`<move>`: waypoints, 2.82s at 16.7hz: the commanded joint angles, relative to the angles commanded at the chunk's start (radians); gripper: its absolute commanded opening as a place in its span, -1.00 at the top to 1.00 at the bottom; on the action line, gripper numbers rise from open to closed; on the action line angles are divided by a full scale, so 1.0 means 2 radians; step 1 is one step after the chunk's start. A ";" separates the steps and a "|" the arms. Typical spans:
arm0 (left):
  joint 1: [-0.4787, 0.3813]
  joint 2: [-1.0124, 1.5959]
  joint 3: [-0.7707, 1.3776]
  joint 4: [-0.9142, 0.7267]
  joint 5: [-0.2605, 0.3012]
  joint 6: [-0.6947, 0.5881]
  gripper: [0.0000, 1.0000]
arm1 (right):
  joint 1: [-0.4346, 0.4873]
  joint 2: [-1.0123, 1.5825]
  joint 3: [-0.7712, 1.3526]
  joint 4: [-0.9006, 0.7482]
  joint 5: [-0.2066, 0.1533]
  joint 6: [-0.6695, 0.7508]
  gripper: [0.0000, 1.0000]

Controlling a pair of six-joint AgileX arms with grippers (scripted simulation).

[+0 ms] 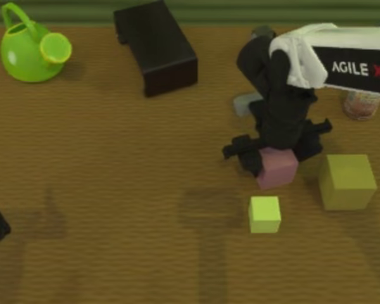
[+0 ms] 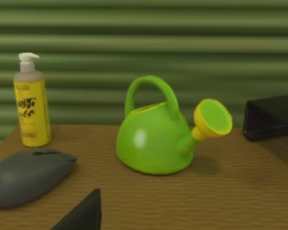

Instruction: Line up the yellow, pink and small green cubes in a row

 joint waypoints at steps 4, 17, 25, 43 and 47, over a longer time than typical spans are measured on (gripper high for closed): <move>0.000 0.000 0.000 0.000 0.000 0.000 -1.00 | 0.000 -0.011 0.010 -0.012 0.002 -0.001 1.00; 0.000 0.000 0.000 0.000 0.000 0.000 -1.00 | 0.005 -0.045 0.082 -0.120 0.001 0.007 1.00; 0.000 0.000 0.000 0.000 0.000 0.000 -1.00 | 0.096 -0.082 0.045 -0.125 0.003 0.189 1.00; 0.000 0.000 0.000 0.000 0.000 0.000 -1.00 | 0.152 -0.080 -0.057 -0.013 0.005 0.294 1.00; 0.000 0.000 0.000 0.000 0.000 0.000 -1.00 | 0.152 -0.075 -0.067 -0.001 0.005 0.294 1.00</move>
